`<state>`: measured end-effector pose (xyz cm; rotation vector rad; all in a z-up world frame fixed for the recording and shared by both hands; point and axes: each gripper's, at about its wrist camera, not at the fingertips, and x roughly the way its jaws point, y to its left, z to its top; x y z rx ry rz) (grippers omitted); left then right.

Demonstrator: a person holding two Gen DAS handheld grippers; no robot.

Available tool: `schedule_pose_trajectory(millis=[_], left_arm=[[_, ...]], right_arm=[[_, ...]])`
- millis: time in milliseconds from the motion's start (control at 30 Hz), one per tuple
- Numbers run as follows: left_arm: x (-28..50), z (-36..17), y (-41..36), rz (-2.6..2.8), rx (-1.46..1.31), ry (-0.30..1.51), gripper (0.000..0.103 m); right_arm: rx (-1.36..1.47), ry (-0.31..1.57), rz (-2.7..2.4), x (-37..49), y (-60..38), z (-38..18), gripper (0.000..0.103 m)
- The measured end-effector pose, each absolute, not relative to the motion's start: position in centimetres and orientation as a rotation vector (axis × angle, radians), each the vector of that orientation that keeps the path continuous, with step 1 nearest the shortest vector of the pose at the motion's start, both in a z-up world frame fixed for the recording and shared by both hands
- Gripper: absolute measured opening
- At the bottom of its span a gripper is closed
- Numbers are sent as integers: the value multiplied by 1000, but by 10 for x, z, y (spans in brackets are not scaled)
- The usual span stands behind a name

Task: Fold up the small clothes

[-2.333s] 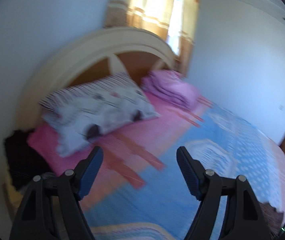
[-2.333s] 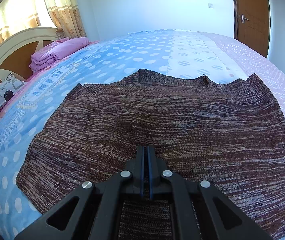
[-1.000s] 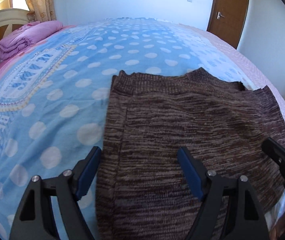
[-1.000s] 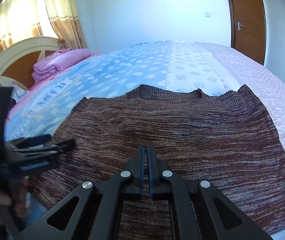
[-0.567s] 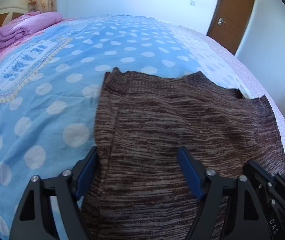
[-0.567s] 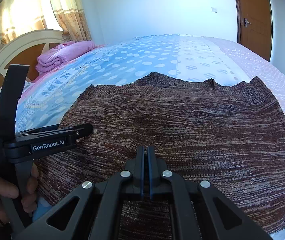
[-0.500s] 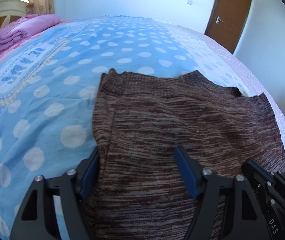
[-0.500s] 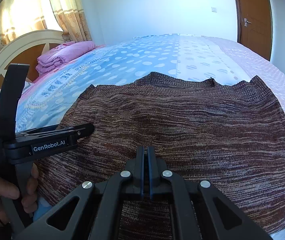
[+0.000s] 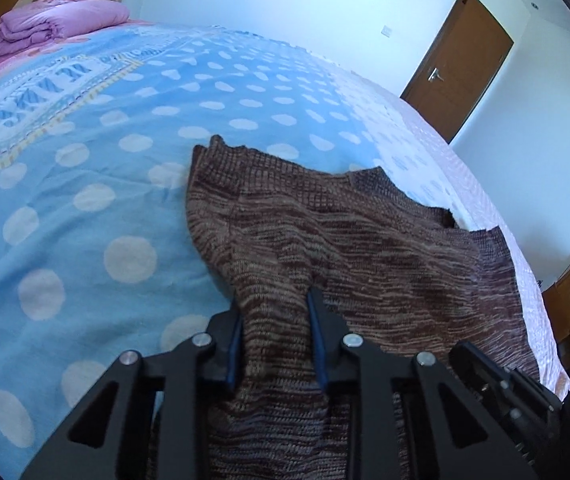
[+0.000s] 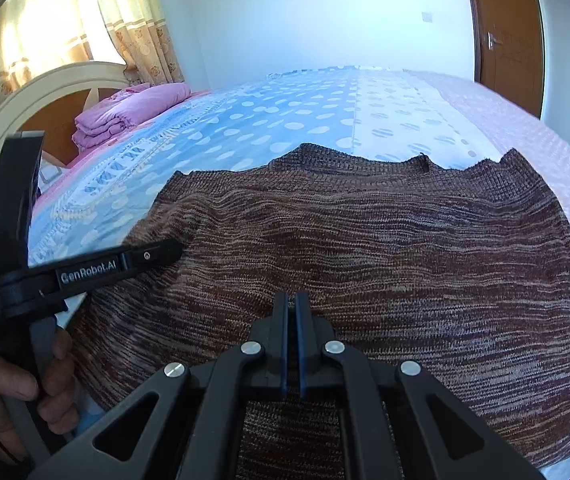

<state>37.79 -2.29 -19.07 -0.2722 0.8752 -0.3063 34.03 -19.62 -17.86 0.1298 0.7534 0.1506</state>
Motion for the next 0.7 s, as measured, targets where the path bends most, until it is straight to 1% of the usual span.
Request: schedule_pose_trajectory(millis=[133, 267, 367, 533, 600, 700], left_arm=[[375, -184, -23, -329, -309, 849, 23], [367, -168, -34, -414, -313, 797, 22], [363, -154, -51, -471, -279, 767, 22], [354, -134, -101, -548, -146, 705, 20], [349, -136, -123, -571, -72, 697, 20], [349, -158, -150, -601, -27, 760, 19]], right_arm=[[227, 728, 159, 343, -208, -169, 3], [221, 795, 181, 355, -211, -184, 3], [266, 803, 196, 357, -222, -178, 3], [349, 729, 179, 351, -253, -157, 3], [353, 717, 173, 351, -264, -150, 3], [357, 705, 157, 351, -278, -145, 3]])
